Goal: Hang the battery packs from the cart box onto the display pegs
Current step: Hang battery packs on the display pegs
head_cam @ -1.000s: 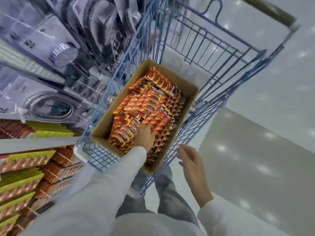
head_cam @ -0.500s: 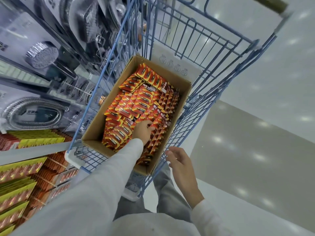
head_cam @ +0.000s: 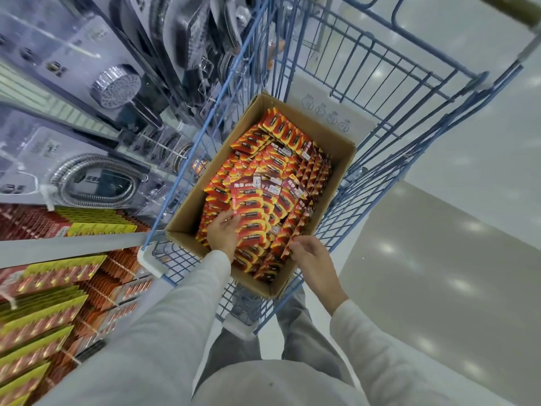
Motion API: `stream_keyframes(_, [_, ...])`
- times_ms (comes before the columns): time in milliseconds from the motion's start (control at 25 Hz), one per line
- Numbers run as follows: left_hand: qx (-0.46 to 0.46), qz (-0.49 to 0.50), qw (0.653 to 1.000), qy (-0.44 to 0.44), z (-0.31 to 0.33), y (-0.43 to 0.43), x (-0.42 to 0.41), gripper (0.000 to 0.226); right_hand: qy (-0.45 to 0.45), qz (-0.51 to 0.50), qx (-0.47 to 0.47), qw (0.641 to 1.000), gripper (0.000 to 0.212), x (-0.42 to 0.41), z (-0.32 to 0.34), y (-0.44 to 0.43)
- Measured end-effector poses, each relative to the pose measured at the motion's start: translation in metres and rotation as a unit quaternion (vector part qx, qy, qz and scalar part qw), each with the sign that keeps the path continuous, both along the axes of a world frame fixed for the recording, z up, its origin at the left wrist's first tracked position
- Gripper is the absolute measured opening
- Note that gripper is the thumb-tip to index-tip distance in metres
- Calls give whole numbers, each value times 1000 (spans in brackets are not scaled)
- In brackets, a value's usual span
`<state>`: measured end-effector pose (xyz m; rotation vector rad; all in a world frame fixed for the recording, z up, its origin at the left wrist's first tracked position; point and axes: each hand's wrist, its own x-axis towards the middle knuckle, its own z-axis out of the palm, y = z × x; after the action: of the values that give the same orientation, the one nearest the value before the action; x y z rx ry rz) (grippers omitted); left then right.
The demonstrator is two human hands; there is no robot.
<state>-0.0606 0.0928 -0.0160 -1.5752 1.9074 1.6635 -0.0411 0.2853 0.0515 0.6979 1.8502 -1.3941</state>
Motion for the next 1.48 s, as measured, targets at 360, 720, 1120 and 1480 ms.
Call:
stream_keyframes(360, [21,95,995,-26,8,-31,17,15,-68,32,36,997,28,-64,-46,-52])
stream_keyframes(720, [54,138,989,22,71,-68,99,25,-67,-52,54,995,54,-74,-63,-104])
stream_keyframes(1120, [56,224,966,114,127,-50,150,9,-22,-42,-80,996,21,-43,-27,-40])
stream_keyframes(1480, [35,337,899,278,205,-93,247,26,80,142,-242,957,25,23,118,-116])
